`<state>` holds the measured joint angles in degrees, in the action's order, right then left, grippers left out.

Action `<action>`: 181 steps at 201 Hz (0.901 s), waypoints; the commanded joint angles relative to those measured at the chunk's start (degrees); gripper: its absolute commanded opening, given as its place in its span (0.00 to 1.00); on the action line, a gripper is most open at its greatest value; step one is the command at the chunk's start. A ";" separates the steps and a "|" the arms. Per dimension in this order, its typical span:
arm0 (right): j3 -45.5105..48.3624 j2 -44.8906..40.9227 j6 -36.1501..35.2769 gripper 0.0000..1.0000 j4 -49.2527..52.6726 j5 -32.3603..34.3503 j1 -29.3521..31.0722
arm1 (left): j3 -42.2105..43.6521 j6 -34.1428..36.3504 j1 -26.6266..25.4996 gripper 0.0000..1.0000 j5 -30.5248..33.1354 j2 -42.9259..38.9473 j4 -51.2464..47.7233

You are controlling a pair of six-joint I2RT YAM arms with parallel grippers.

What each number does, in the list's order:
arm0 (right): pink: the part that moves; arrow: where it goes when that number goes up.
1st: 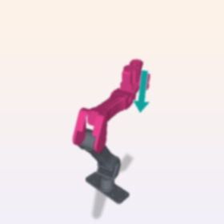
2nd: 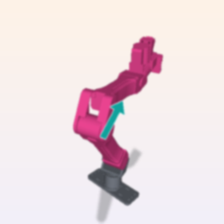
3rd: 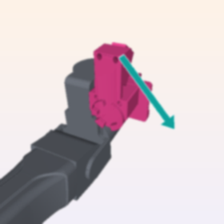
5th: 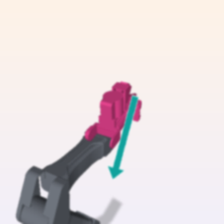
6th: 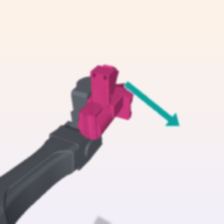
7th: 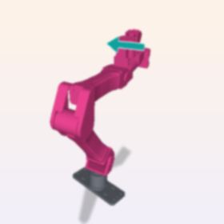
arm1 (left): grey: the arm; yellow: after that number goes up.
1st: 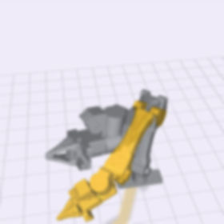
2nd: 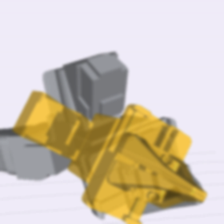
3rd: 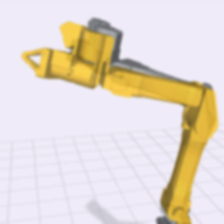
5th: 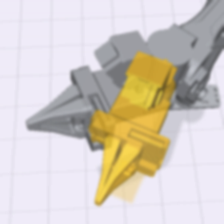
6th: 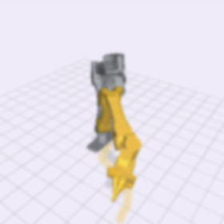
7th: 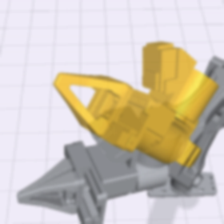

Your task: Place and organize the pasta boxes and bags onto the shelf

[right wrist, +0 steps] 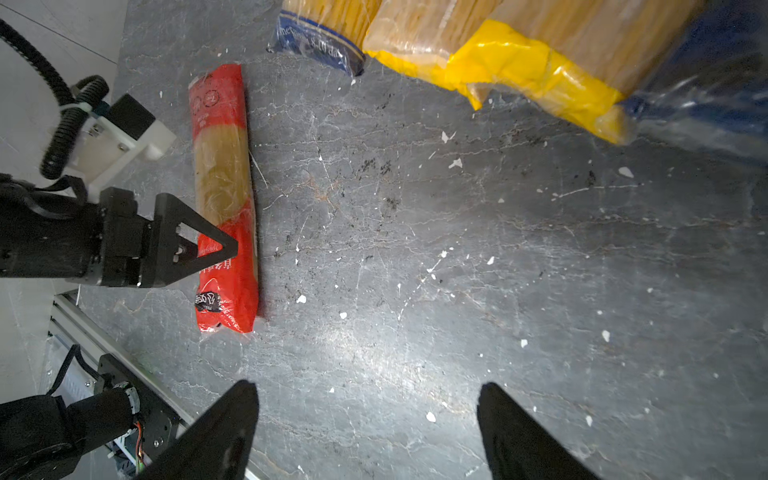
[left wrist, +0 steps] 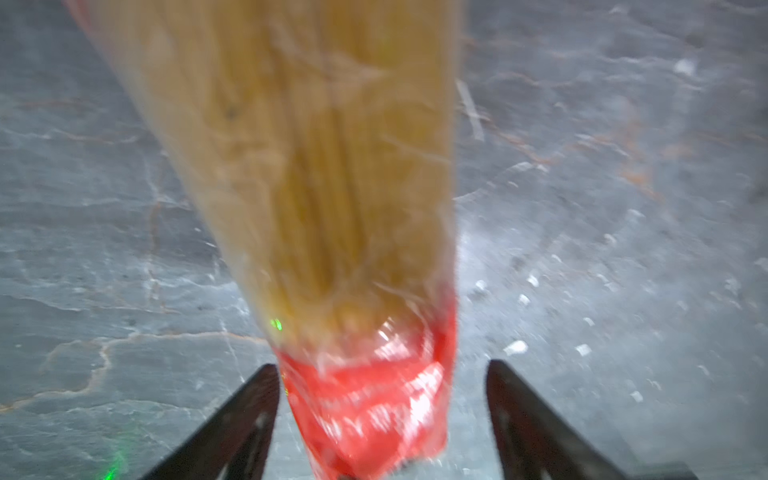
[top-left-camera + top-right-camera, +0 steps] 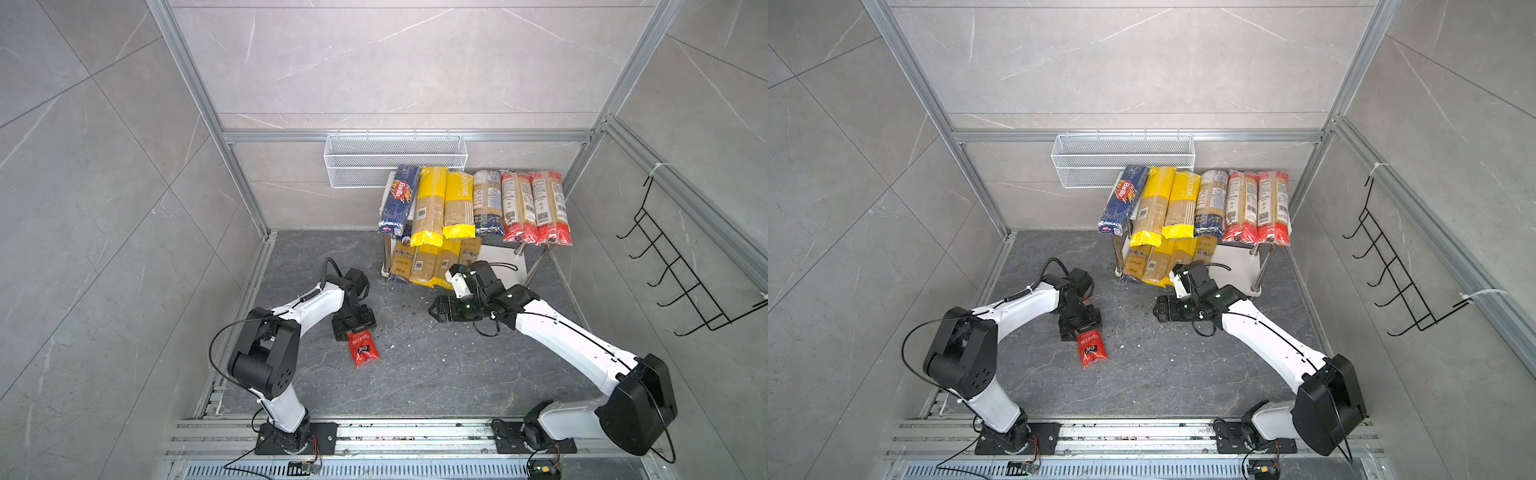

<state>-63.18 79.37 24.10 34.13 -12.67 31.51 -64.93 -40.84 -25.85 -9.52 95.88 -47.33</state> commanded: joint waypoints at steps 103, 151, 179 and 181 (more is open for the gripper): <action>-16.49 25.20 1.72 0.87 -3.12 3.54 15.31 | 3.40 8.50 24.42 0.95 -1.08 -34.73 -12.61; -30.62 40.11 2.07 0.88 -3.40 1.27 21.04 | 4.03 8.82 27.62 0.97 -3.39 -41.71 -15.96; -40.63 48.55 1.68 0.88 -0.47 1.14 22.82 | 4.70 8.45 27.63 0.97 -2.96 -44.02 -15.74; -41.41 49.00 1.62 0.88 -0.27 1.15 22.94 | 4.67 8.46 27.68 0.97 -2.96 -44.06 -15.70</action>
<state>-96.64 122.43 25.47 31.88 -11.16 53.21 -60.64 -33.80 1.61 -11.20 53.28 -61.32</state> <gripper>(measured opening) 0.879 0.967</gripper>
